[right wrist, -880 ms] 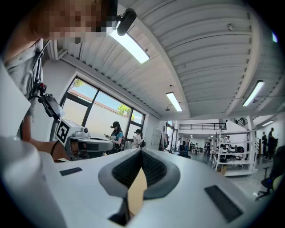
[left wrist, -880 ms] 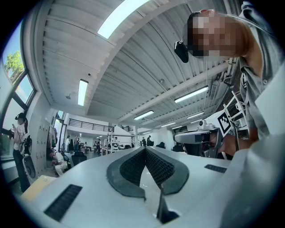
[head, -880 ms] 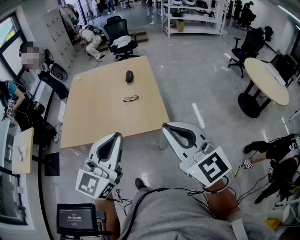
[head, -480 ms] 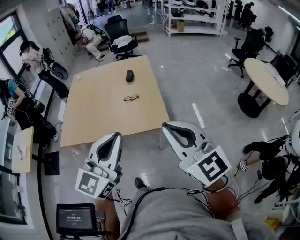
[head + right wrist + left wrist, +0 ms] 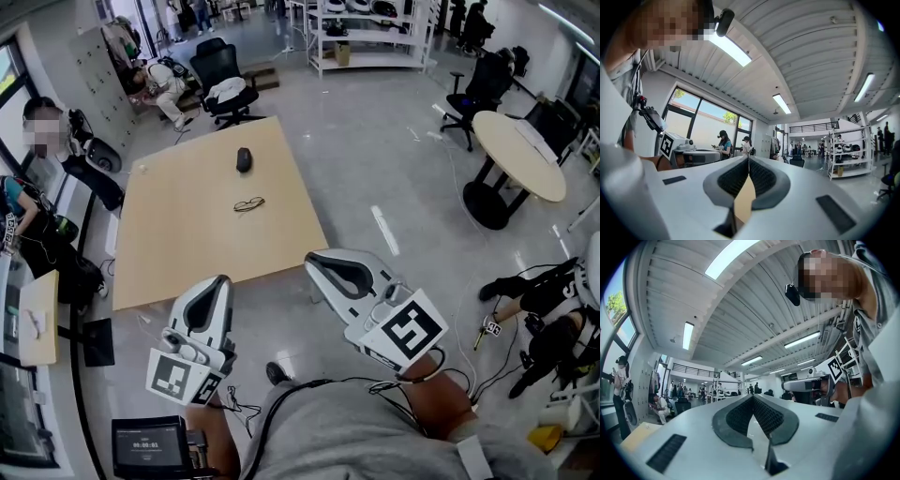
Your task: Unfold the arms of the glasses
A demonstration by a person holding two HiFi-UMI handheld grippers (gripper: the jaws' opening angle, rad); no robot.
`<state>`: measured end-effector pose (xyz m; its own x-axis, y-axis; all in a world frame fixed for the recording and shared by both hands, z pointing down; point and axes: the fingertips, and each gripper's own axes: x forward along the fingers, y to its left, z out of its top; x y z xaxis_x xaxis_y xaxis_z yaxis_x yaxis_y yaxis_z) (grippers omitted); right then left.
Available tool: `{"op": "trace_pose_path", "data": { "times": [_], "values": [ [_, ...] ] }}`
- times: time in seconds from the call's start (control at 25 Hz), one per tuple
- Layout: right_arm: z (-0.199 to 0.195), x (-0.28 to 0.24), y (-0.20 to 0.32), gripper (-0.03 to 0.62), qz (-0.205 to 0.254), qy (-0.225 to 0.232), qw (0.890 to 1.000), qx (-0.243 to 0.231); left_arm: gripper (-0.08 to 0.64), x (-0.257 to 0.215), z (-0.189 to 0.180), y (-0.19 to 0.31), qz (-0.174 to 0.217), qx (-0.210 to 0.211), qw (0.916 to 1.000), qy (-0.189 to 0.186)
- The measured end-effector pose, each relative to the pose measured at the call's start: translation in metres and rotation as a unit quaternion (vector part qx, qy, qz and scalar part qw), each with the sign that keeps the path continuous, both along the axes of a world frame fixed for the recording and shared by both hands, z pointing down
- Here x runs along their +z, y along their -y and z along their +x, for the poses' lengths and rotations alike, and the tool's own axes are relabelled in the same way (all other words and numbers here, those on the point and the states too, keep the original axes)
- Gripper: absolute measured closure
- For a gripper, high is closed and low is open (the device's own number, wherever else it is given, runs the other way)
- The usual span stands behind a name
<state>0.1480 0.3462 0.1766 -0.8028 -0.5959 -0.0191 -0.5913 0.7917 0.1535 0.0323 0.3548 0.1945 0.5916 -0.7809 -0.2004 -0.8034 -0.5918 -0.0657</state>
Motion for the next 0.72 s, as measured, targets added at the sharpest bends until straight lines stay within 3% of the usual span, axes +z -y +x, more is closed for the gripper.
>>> {"op": "trace_pose_path", "data": {
  "times": [0.28, 0.72],
  "values": [
    [-0.011, 0.007, 0.028, 0.584, -0.009, -0.001, 1.000, 0.011, 0.554, 0.008, -0.014, 0.027, -0.009, 0.003, 0.9999, -0.006],
    [-0.071, 0.010, 0.099, 0.584, -0.013, -0.004, 0.999, 0.034, 0.554, 0.011, -0.073, 0.099, -0.011, 0.025, 0.9996, -0.006]
  ]
}}
